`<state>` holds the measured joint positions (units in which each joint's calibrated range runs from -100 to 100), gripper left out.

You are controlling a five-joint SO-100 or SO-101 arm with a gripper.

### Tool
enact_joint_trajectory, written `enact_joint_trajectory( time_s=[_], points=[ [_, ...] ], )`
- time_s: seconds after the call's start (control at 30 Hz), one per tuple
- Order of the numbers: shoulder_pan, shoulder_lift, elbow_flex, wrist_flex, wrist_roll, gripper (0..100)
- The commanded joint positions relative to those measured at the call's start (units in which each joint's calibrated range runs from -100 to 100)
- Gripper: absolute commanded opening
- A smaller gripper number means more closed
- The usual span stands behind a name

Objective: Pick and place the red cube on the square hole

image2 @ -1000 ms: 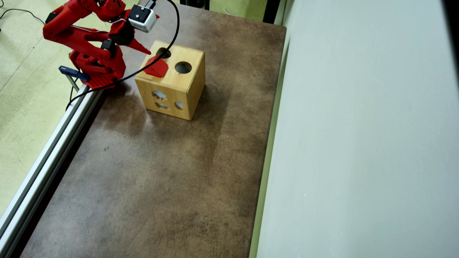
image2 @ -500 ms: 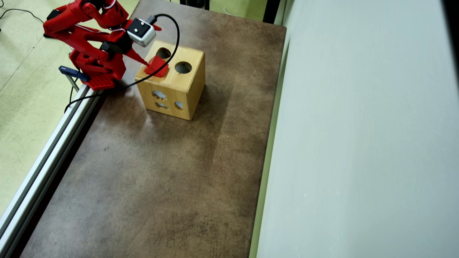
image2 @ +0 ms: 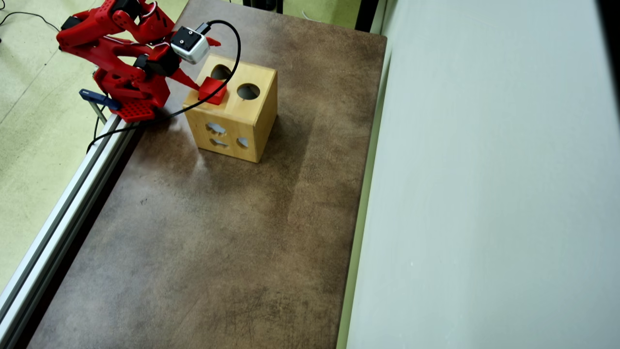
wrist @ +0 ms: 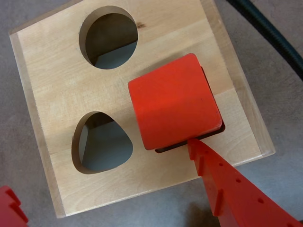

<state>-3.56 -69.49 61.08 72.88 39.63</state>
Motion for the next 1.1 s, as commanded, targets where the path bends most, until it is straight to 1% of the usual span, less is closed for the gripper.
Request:
enact_joint_trajectory(
  time_s=[0.0, 0.17, 0.27, 0.4, 0.5, 0.57, 0.63, 0.7, 0.8, 0.87, 1.07],
  points=[
    [-0.3, -1.3, 0.8, 1.1, 0.4, 52],
    [-0.3, -3.7, -8.8, 12.2, 0.4, 52],
    [-0.3, -3.7, -15.7, 15.9, 0.3, 52],
    [0.4, -4.5, -27.0, 17.2, -0.2, 52],
    [0.5, -9.1, -36.8, 17.3, -0.6, 52],
    [0.5, -14.7, -43.7, 17.3, -2.9, 52],
    [0.4, -21.3, -48.6, 16.7, -6.3, 52],
    [0.2, -26.1, -50.8, 16.7, -9.3, 52],
    [-0.2, -26.2, -51.1, 16.4, -12.1, 52],
    [-0.2, -26.2, -51.1, 16.4, -12.8, 52],
    [-0.2, -26.1, -51.1, 16.8, -12.9, 52]
  ],
)
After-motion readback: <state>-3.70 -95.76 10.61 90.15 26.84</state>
